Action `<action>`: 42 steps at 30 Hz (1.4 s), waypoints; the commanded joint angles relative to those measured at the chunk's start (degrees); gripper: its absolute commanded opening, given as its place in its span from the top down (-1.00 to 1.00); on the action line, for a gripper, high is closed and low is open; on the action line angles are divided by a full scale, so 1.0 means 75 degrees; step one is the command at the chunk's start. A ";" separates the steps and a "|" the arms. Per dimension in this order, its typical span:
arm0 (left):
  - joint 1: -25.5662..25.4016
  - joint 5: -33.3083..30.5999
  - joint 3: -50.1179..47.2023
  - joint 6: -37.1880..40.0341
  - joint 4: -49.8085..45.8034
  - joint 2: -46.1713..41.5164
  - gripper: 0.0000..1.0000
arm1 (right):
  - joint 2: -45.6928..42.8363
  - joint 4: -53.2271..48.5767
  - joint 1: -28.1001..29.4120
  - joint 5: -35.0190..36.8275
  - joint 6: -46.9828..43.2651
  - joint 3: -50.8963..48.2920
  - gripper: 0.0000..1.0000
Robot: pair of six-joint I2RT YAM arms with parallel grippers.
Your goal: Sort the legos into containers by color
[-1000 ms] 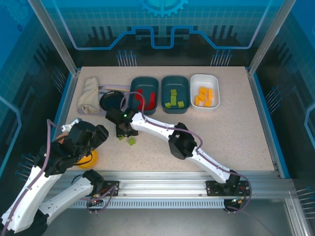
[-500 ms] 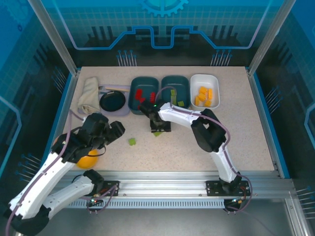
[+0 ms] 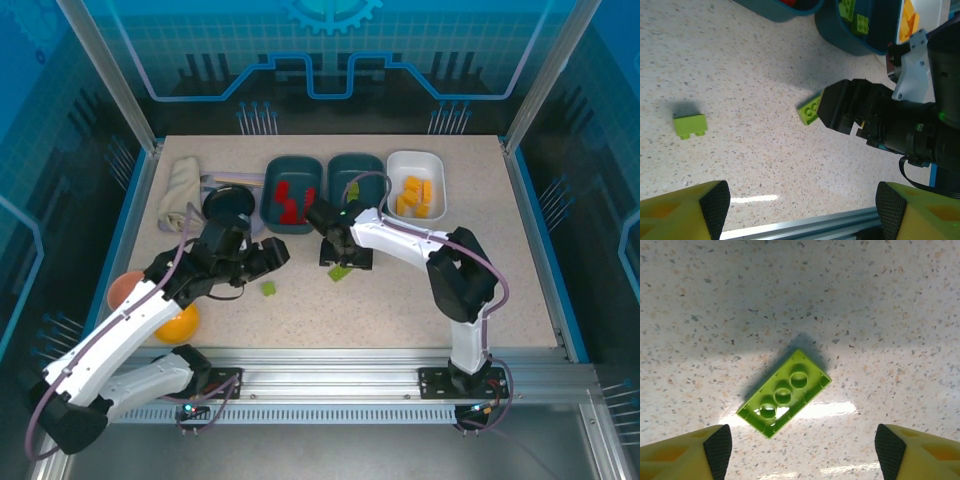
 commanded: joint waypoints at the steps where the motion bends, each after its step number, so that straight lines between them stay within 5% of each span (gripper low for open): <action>1: -0.0063 0.0365 0.0071 0.0403 0.0436 0.0092 -0.62 | 0.0079 -0.0131 -0.0165 -0.0651 0.1554 -0.0111 -0.66; 14: -0.0075 0.0338 -0.0035 0.0359 0.0492 -0.0088 -0.62 | 0.1020 -0.0274 -0.0527 -0.1413 0.3161 0.0548 -0.60; 21: -0.0077 0.0498 -0.0035 0.0408 0.0615 0.0006 -0.62 | 0.1213 -0.0076 -0.0745 -0.1632 0.3389 0.0324 -0.31; 42: 0.0045 0.0651 -0.1374 -0.0492 0.1122 -0.0558 -0.64 | 0.1647 0.0255 -0.0895 -0.2052 0.3524 0.0152 0.05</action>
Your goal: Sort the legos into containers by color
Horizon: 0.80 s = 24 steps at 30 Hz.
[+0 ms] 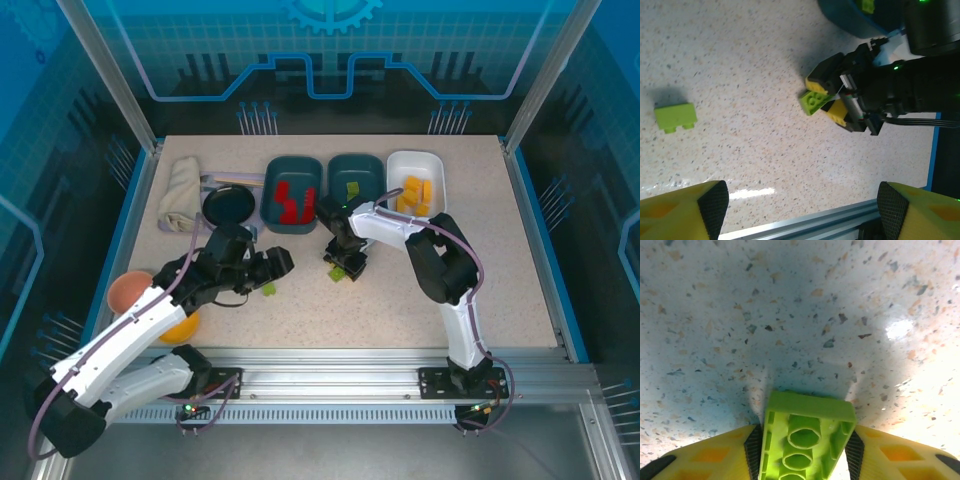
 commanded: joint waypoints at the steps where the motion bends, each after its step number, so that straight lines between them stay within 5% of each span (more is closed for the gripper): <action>1: 0.0041 0.0204 -0.0272 -0.0331 0.0251 -0.0307 -0.64 | 0.0367 -0.0075 -0.0088 -0.0122 0.0129 -0.0097 0.08; 11: 0.0044 0.0136 -0.0532 -0.0454 0.0175 -0.0641 -0.64 | 0.0076 -0.0061 -0.0088 0.0287 -0.0410 -0.0185 0.41; 19: 0.0046 0.0202 0.0309 -0.0163 0.0264 0.0032 -0.64 | -0.1417 -0.0910 -0.0085 0.2223 -0.2615 0.0342 0.41; 24: 0.0253 0.0528 0.1376 0.0060 0.0566 0.1158 -0.64 | -0.1303 -0.0939 -0.0611 0.3237 -0.4400 0.1267 0.41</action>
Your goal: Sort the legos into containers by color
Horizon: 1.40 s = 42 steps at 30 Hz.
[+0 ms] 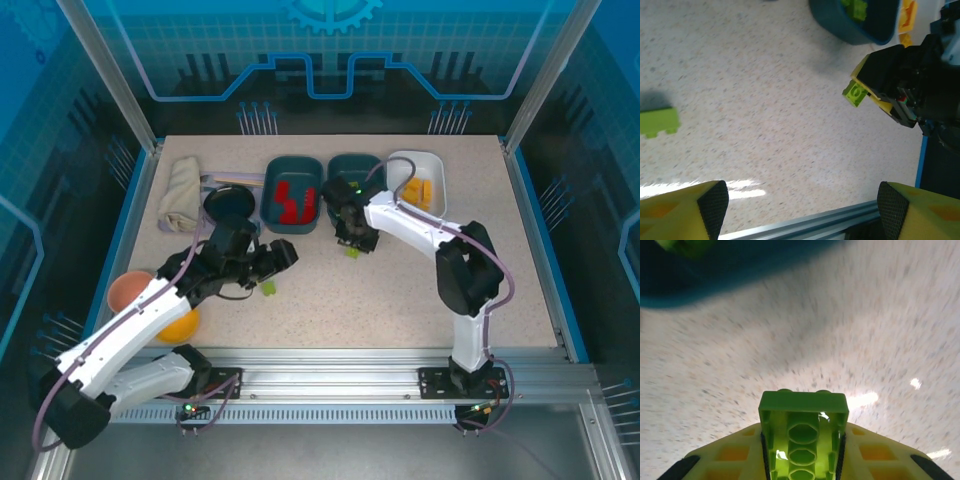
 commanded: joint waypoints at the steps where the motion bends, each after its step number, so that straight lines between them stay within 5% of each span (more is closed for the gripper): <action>1: 0.0313 0.0579 0.0725 0.0220 0.0503 0.0600 -0.64 | 0.0142 -0.0191 -0.0511 0.1140 -0.1699 0.0784 0.41; 7: 0.1107 0.1418 0.1741 0.0303 0.1140 0.2014 -0.64 | 0.1647 -0.0464 -0.1067 0.1798 -0.3062 0.3203 0.42; 14: 0.1275 0.1526 0.2783 0.0833 0.1061 0.3114 -0.64 | 0.3697 -0.1202 -0.1564 0.2083 -0.3440 0.5836 0.42; 22: 0.1281 0.1592 0.2613 0.0751 0.1251 0.3265 -0.63 | 0.5016 -0.1276 -0.1809 0.1649 -0.3499 0.7059 0.41; 27: 0.1277 0.1575 0.2401 0.0746 0.1220 0.3159 -0.63 | 0.5185 -0.1112 -0.1854 0.1327 -0.3450 0.7126 0.28; 34: 0.1278 0.1361 0.2492 0.0767 0.1110 0.2915 -0.63 | 0.4919 -0.1233 -0.1835 0.1122 -0.3218 0.7295 -0.24; 42: 0.1250 -0.0249 0.2726 0.0800 0.0091 0.1612 -0.63 | 0.3217 -0.0685 -0.1413 0.1003 -0.3394 0.6135 -0.27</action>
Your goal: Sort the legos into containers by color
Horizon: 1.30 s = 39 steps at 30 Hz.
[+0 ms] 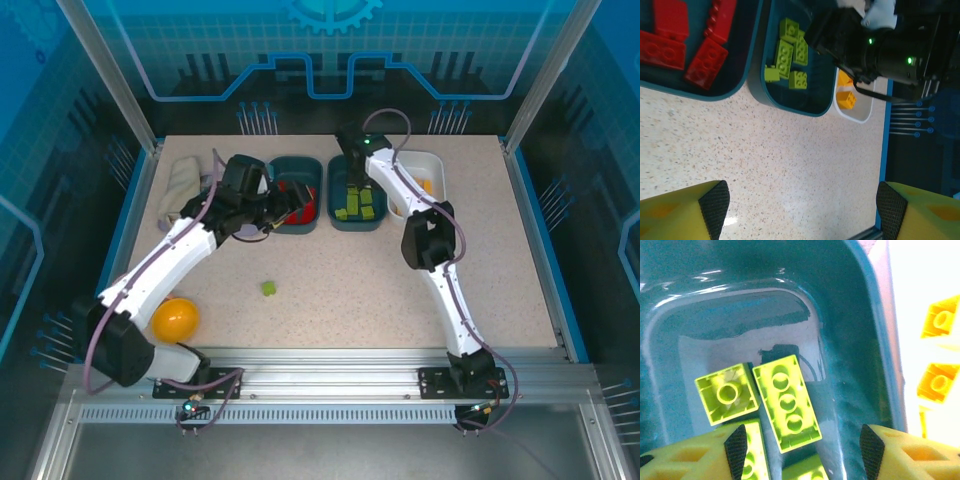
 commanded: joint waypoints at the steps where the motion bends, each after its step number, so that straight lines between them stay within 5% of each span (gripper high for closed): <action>1: 0.0031 -0.1255 0.0181 0.0127 -0.0918 -0.1068 -0.63 | -0.1630 0.0636 0.0494 -0.0264 -0.0357 -0.0891 -0.27; 10: 0.0031 -0.3013 -0.1300 -0.0407 -0.3397 -0.3979 -0.63 | -0.3592 0.2361 0.3564 -0.1274 -0.1586 -0.4631 -0.60; 16: 0.0030 -0.3405 -0.1778 -0.0762 -0.4835 -0.5595 -0.63 | -0.3117 0.2246 0.5116 -0.2152 -0.1251 -0.4826 -0.83; 24: 0.0038 -0.3168 -0.2048 -0.0950 -0.5126 -0.6231 -0.61 | -0.1901 0.1683 0.5145 -0.2726 -0.0580 -0.4127 -0.89; 39: 0.0030 -0.2843 -0.2192 -0.0970 -0.4949 -0.6451 -0.58 | -0.0656 0.1057 0.4747 -0.2415 0.0001 -0.2860 -0.33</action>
